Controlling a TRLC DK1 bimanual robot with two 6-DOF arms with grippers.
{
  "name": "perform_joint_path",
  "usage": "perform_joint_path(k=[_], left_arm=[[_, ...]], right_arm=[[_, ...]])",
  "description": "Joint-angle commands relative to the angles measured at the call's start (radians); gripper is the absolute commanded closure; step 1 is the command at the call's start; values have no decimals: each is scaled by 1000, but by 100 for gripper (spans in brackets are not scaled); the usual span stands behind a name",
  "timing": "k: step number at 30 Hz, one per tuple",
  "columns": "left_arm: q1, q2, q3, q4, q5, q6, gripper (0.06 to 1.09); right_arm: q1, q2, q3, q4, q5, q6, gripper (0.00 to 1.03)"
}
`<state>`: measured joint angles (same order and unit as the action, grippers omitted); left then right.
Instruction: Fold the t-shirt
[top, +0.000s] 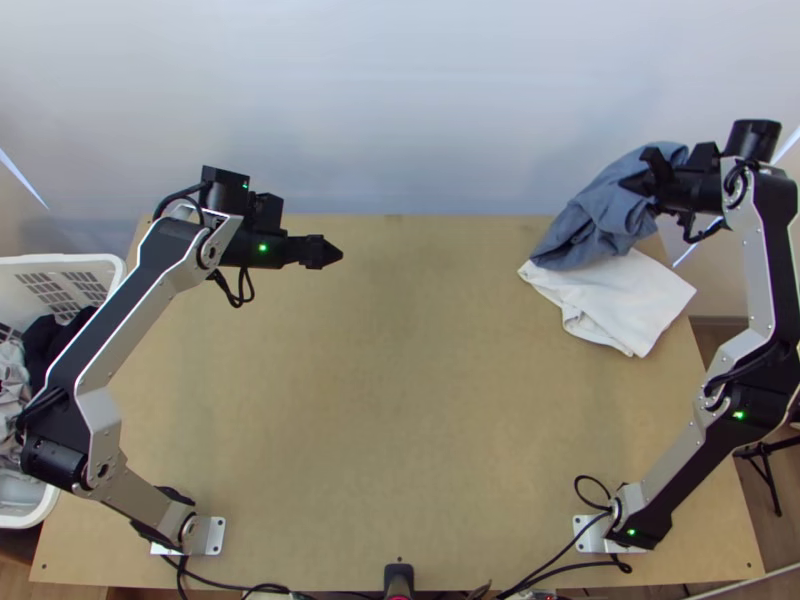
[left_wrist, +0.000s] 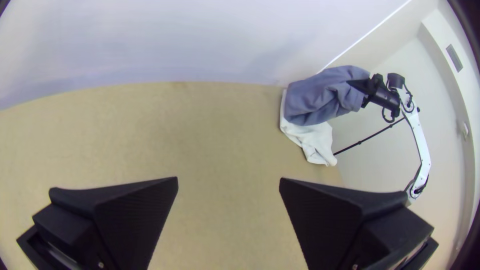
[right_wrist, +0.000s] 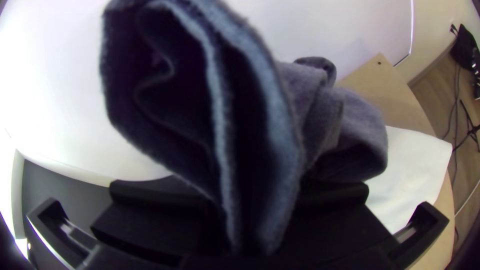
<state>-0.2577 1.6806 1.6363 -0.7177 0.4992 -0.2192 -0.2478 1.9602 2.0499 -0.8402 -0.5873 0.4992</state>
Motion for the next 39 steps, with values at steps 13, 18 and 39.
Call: perform_joint_path(k=[13, 18, 39], left_arm=[[29, -41, -66, -2, 1, 29, 10], [32, -53, -98, 1, 2, 35, 10], [92, -170, -116, -9, -5, 21, 10]], right_arm=[[-334, -362, -528, -77, 234, -399, 3], [-531, -543, -695, -51, 313, -599, 3], [24, -567, -1252, 1267, 705, -599, 3]])
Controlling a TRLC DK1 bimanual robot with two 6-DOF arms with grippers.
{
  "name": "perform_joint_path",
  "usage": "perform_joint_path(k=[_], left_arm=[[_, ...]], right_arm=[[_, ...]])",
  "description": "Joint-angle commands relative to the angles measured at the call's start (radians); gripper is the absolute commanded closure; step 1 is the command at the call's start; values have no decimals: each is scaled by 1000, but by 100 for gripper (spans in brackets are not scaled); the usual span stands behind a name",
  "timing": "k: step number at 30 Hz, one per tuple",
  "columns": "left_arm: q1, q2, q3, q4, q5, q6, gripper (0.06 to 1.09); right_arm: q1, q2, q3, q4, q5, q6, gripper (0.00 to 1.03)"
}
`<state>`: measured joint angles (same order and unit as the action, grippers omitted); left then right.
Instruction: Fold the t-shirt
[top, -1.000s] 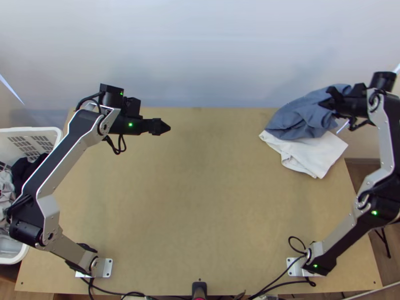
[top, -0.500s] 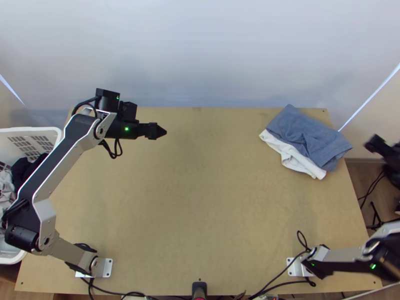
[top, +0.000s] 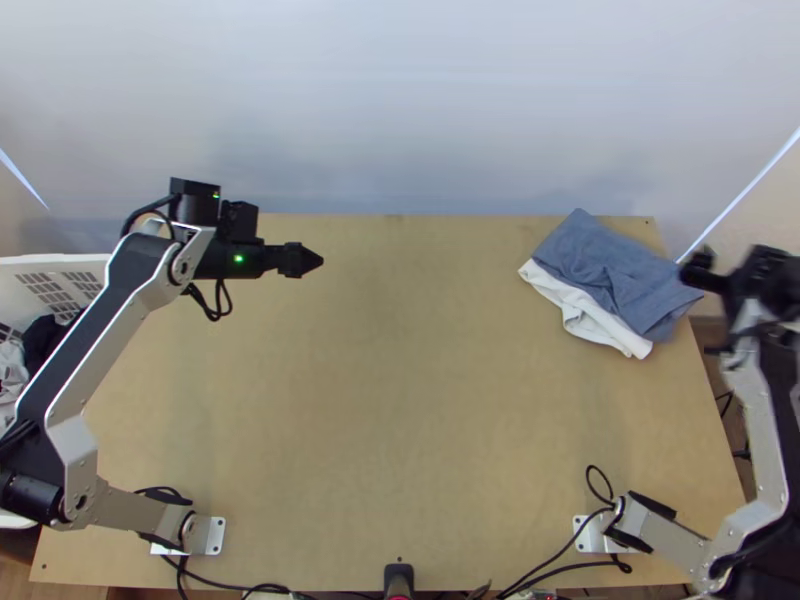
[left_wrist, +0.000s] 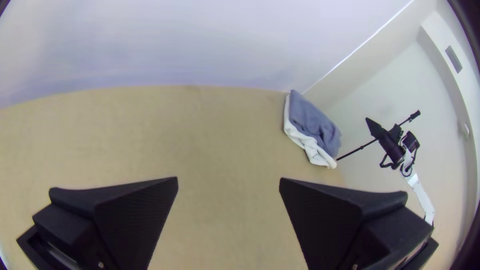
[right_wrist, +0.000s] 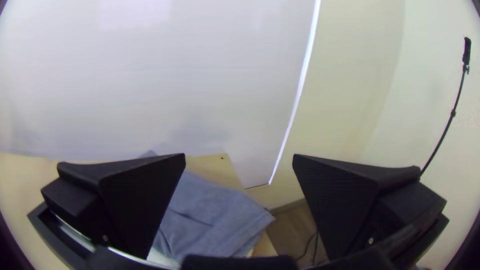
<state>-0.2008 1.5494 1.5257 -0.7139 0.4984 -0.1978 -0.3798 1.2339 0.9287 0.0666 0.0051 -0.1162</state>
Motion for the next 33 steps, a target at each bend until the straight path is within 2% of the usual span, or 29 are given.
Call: perform_joint_path(k=[1, 5, 13, 17, 20, 25, 27, 29, 30, 32, 33], left_arm=[[41, -43, -6, -19, -4, 0, 10], [64, -69, 2, -41, -4, 5, 10], [77, -101, -6, -71, -4, 1, 10], [74, -117, -15, -73, -4, -9, 10], [72, -133, -32, -73, -4, -14, 10], [72, -170, -81, -64, -4, -23, 10], [72, -186, -95, -61, -4, -29, 10], [72, -201, -107, -59, -6, -29, 10], [70, -209, -116, -59, -6, -29, 10], [72, -221, -136, -56, -6, -29, 10], [72, -224, -148, -53, -8, -29, 10]], right_arm=[[156, 216, -131, 384, 116, 32, 3], [94, 424, -123, 404, 119, 110, 3], [-57, 607, -134, 404, 119, 142, 3], [-77, 604, -168, 387, 121, 92, 3], [-93, 521, -180, 372, 121, 72, 3], [-44, 328, -120, 226, 118, 82, 3], [-10, 266, -50, 73, 104, 136, 3], [10, 222, 56, -142, 44, 239, 3], [19, 216, 131, -298, 12, 305, 4], [24, 263, 348, -732, -86, 490, 4], [24, 297, 444, -921, -143, 543, 4]])
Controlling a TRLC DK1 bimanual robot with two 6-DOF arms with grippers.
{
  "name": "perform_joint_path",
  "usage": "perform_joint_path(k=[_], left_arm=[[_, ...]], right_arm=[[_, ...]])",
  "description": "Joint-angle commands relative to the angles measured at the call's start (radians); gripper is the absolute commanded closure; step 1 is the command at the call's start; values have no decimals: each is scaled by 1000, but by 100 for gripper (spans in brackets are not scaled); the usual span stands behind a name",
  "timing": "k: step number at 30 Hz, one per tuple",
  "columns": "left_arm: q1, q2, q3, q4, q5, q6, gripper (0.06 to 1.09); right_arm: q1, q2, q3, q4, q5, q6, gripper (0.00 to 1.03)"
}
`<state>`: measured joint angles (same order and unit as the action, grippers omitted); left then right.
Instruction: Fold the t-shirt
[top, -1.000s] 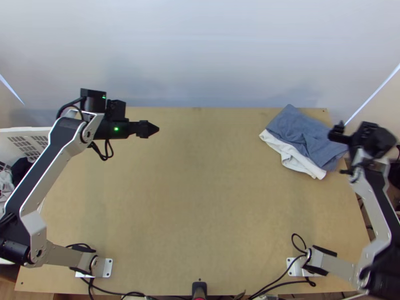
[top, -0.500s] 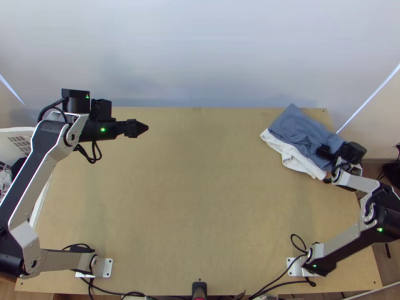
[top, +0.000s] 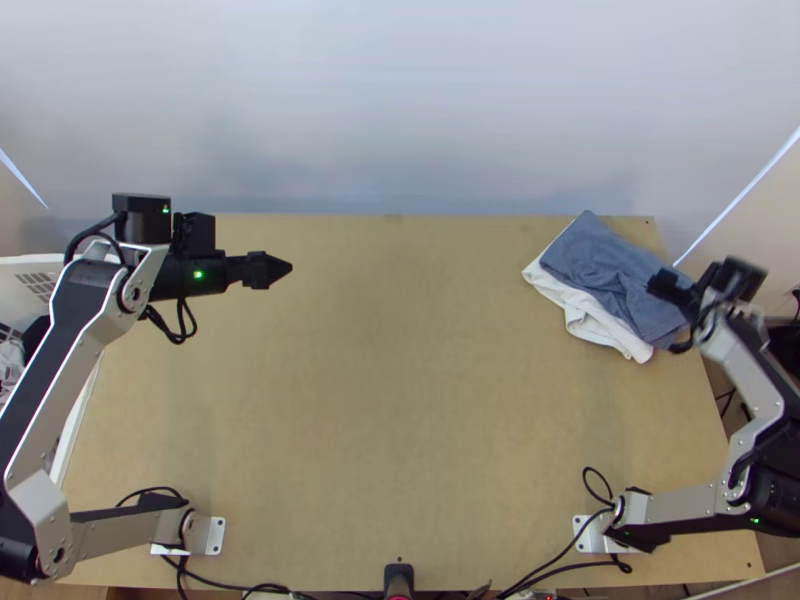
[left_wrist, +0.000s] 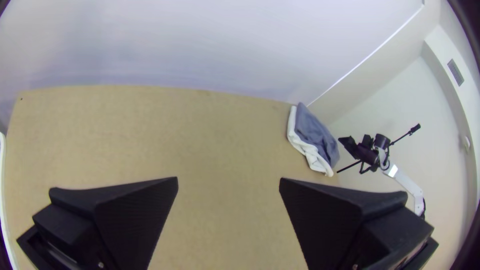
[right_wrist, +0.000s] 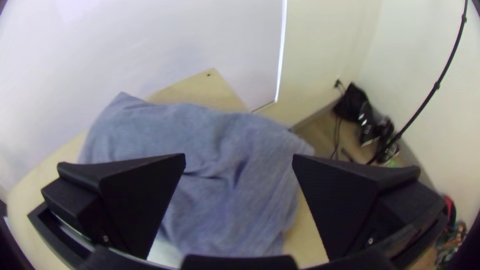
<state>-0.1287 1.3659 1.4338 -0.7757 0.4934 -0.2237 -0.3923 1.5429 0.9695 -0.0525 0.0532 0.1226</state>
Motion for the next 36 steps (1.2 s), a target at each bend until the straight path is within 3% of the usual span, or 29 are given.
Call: perform_joint_path(k=[1, 4, 7, 10, 12, 14, 18, 20, 25, 30, 36], left_arm=[[0, -48, -70, 13, -3, -3, 10], [-2, -73, -101, 26, -3, -5, 10], [-5, -100, -134, 46, -3, -5, 10], [-5, -128, -177, 78, -3, -14, 10], [-5, -146, -210, 99, -3, -17, 10], [-6, -162, -242, 121, -3, -25, 10], [-6, -185, -266, 131, -3, -28, 10], [-6, -191, -265, 133, -3, -28, 10], [-3, -191, -260, 139, -3, -23, 10], [3, -192, -262, 139, -3, -19, 10], [14, -212, -277, 139, -3, -19, 10]], right_arm=[[38, 28, 494, -988, -257, 348, 4], [47, 103, 618, -1350, -362, 394, 3], [47, 59, 537, -1382, -397, 492, 4], [58, 36, 489, -1370, -371, 468, 5], [75, 37, 474, -1328, -277, 379, 5], [99, -1, 431, -1182, -161, 247, 5], [158, -158, 262, -787, -32, -140, 15], [194, -227, 169, -633, 10, -316, 16], [260, -329, -34, -368, 93, -658, 16], [270, -328, -120, -280, 142, -854, 16], [234, -244, -146, -271, 149, -916, 16]])
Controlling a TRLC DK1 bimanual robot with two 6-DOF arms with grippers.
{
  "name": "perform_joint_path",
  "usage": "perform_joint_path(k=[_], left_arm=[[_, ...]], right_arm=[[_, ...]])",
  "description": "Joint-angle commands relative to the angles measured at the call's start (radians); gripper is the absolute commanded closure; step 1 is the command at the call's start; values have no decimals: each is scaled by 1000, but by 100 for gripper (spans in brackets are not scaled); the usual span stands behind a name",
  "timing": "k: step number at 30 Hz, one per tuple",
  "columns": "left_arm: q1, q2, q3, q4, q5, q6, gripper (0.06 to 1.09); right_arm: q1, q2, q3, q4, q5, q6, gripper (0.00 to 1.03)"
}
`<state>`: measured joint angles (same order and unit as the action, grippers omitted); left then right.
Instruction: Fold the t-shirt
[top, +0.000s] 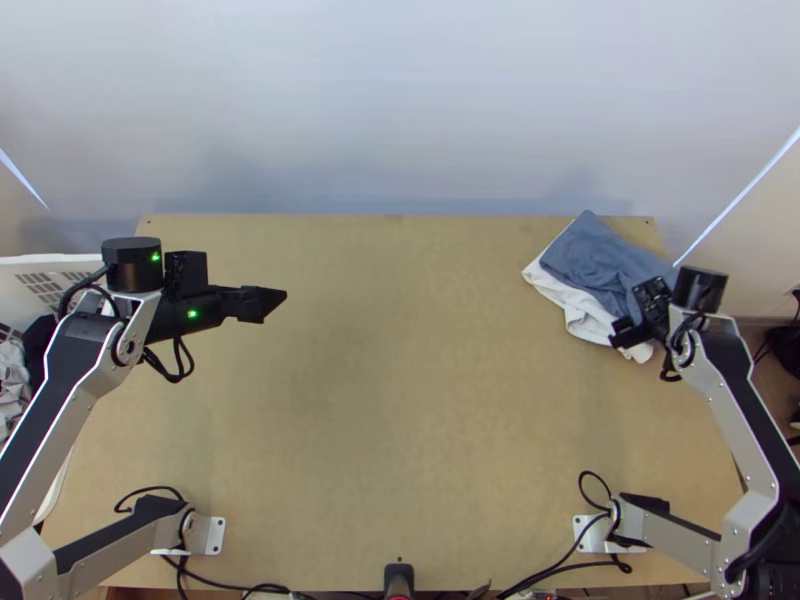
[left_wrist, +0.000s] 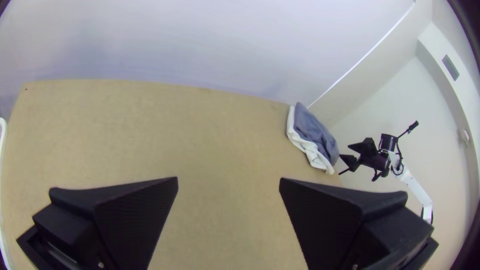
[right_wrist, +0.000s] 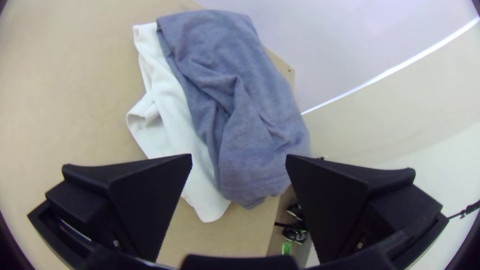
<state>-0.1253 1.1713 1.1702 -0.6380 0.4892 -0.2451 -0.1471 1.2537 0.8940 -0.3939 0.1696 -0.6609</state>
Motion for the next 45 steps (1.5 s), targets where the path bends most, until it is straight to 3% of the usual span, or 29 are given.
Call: perform_joint_path(k=[1, 13, 16, 20, 22, 25, 28, 29, 45], left_arm=[[10, -21, -15, 1, 2, 3, 10], [33, -42, -30, -2, 2, 9, 10], [33, -44, -32, -2, 2, 9, 10], [33, -48, -32, -3, 2, 9, 10], [33, -52, -32, -3, 2, 9, 10], [33, -55, -32, -5, 2, 9, 10], [36, -61, -33, -8, 2, 9, 10], [36, -61, -33, -8, 2, 9, 10], [32, -75, -33, -9, 3, 3, 10]], right_arm=[[-14, 59, -70, 73, 33, -137, 16], [-48, 147, -72, 125, 33, -160, 17], [-65, 179, -69, 161, 33, -164, 34], [-85, 216, -64, 179, 33, -172, 35], [-88, 222, -61, 179, 31, -172, 49], [-91, 211, -79, 179, 33, -180, 62], [-91, 181, -102, 201, 30, -210, 94], [-92, 171, -106, 202, 30, -212, 100], [-252, 69, -152, 53, 18, -325, 100]])
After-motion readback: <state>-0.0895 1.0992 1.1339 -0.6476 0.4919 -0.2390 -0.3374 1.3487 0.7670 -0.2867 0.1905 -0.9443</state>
